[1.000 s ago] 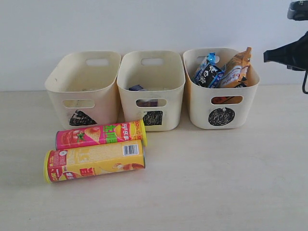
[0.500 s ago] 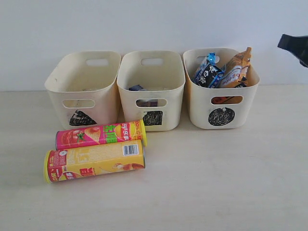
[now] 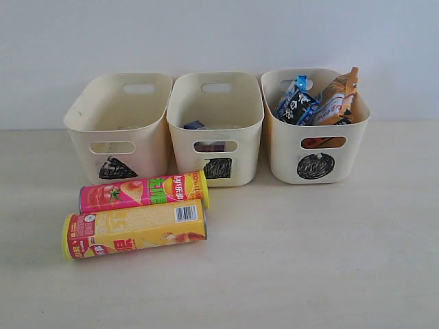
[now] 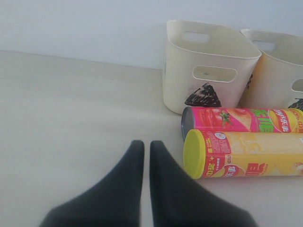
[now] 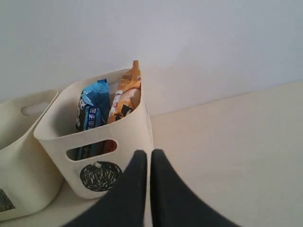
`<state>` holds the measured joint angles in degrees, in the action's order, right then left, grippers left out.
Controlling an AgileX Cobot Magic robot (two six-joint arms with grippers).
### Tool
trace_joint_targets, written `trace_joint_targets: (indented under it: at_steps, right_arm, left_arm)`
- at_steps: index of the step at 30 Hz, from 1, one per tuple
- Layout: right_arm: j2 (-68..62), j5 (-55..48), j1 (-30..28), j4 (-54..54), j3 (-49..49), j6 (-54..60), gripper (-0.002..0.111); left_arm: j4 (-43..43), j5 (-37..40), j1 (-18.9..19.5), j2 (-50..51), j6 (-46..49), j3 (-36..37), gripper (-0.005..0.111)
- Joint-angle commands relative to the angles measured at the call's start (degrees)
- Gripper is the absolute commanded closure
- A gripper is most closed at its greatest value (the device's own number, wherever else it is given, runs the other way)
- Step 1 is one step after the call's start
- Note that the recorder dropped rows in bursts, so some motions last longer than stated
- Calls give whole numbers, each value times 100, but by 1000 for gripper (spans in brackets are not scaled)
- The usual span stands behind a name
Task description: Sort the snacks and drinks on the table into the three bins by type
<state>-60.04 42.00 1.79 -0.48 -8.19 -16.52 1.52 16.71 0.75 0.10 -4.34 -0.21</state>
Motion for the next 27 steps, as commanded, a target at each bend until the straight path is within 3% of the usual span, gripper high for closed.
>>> trace_joint_targets:
  at_steps: [1, 3, 4, 13, 20, 27]
  right_arm:
    - [762, 429, -10, 48, 755, 79, 108]
    - [1161, 452, -10, 11, 819, 79, 108]
    - [1599, -446, -10, -114, 819, 67, 108]
    - [4430, -3686, -10, -456, 819, 67, 108]
    - [5897, -4687, -10, -456, 819, 102, 108]
    - [6004, -4746, 6, -456, 819, 167, 108]
  left_arm:
    - [-5, -1, 24, -10, 33, 21, 103]
    - [-5, -1, 24, -10, 33, 21, 103]
    - [-5, -1, 24, -10, 33, 21, 103]
    - [-5, -1, 24, -10, 33, 21, 103]
    - [-5, -1, 24, -10, 33, 21, 103]
    - [-5, -4, 24, -10, 33, 21, 103]
